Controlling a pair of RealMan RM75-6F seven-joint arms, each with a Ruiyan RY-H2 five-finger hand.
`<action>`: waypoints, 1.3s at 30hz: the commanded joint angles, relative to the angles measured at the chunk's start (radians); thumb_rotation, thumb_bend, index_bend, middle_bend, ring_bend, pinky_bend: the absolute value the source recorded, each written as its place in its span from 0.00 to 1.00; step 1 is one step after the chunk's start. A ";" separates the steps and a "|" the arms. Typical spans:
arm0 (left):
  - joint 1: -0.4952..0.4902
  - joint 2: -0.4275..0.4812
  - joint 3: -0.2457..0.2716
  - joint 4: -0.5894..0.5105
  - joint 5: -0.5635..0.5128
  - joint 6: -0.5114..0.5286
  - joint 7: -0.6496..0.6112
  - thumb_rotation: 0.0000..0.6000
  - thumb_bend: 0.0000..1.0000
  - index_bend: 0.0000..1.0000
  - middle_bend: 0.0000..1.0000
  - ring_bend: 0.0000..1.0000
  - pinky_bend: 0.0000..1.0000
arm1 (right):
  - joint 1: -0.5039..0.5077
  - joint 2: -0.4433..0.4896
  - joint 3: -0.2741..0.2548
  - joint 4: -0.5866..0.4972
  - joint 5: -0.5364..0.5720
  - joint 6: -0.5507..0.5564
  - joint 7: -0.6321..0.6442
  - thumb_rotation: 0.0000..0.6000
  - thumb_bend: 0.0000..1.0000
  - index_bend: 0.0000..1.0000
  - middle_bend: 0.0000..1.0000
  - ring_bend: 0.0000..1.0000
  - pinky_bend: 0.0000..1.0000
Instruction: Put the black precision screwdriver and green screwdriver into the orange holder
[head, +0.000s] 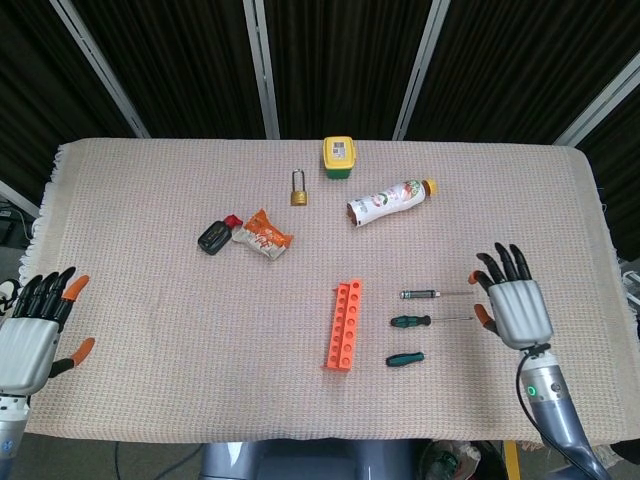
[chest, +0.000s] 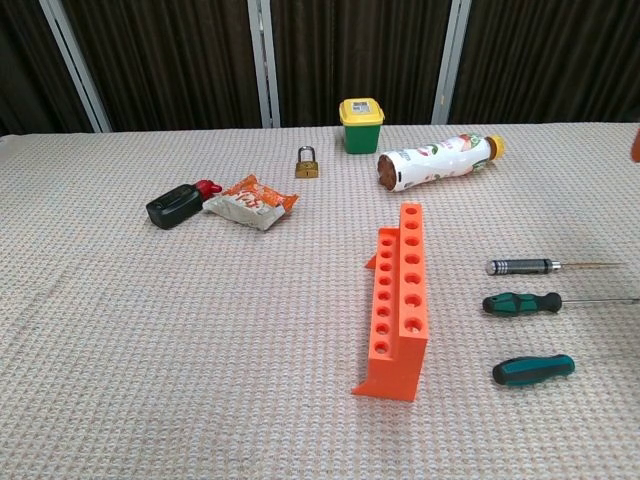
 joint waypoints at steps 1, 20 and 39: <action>-0.004 0.003 -0.003 -0.002 -0.001 -0.001 0.005 1.00 0.26 0.09 0.00 0.00 0.00 | 0.084 -0.011 0.020 -0.020 0.063 -0.107 -0.099 1.00 0.25 0.42 0.18 0.00 0.00; -0.026 0.023 -0.003 -0.031 -0.003 -0.020 0.011 1.00 0.25 0.07 0.00 0.00 0.00 | 0.301 -0.122 0.034 0.078 0.400 -0.336 -0.367 1.00 0.26 0.44 0.19 0.00 0.00; -0.028 0.025 0.004 -0.027 -0.016 -0.022 0.004 1.00 0.25 0.07 0.00 0.00 0.00 | 0.443 -0.252 -0.032 0.180 0.667 -0.342 -0.503 1.00 0.25 0.44 0.19 0.00 0.00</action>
